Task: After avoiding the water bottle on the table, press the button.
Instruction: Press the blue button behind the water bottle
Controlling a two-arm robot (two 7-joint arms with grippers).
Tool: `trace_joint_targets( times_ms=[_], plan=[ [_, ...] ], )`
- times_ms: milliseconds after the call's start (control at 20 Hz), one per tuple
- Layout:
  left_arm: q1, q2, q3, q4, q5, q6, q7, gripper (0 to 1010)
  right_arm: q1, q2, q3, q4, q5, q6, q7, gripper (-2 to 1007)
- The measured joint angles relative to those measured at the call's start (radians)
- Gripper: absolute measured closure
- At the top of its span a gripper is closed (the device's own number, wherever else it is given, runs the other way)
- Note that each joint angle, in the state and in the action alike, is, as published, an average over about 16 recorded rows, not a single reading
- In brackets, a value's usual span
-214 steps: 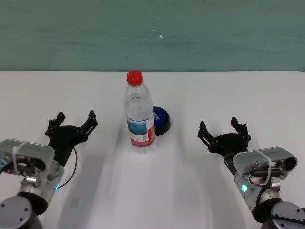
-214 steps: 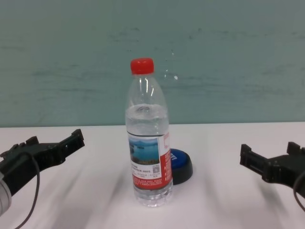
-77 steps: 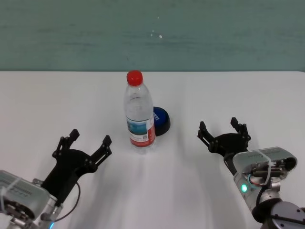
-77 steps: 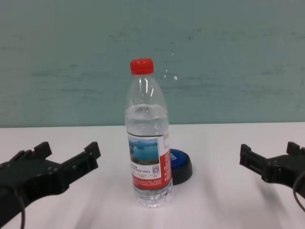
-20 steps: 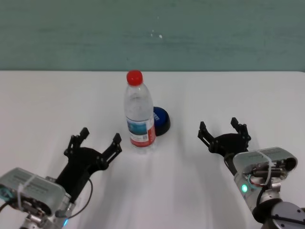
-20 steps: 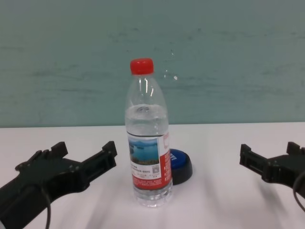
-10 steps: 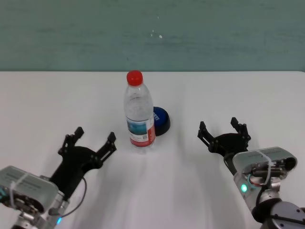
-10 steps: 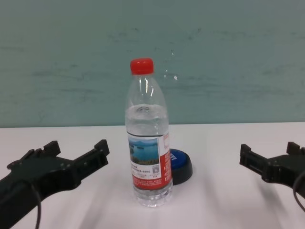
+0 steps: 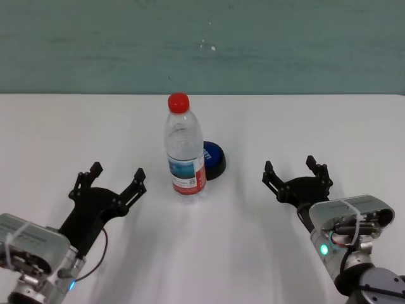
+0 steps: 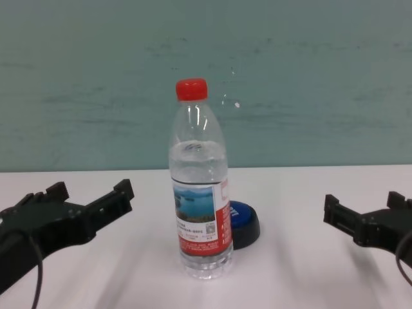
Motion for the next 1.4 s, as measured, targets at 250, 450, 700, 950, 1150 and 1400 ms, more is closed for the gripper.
trace_joint_targets(
  times_ms=[250,450,700,950,1150,1400],
  plan=[
    [-0.025,-0.002,-0.01,0.018,-0.003,0.001,0.003,0,0.0,0.0,0.0,0.0,0.0,0.0,0.0,1],
    [-0.049,-0.003,-0.015,0.037,-0.004,0.005,0.003,0,0.0,0.0,0.0,0.0,0.0,0.0,0.0,1],
    [-0.08,-0.006,-0.017,0.063,-0.005,0.012,0.002,0,0.0,0.0,0.0,0.0,0.0,0.0,0.0,1],
    [-0.11,-0.007,-0.014,0.089,-0.004,0.016,0.0,0,0.0,0.0,0.0,0.0,0.0,0.0,0.0,1],
    [-0.133,-0.006,-0.009,0.11,-0.001,0.016,-0.004,0,0.0,0.0,0.0,0.0,0.0,0.0,0.0,1],
    [-0.163,-0.006,0.001,0.137,0.002,0.013,-0.01,0,0.0,0.0,0.0,0.0,0.0,0.0,0.0,1]
  ],
)
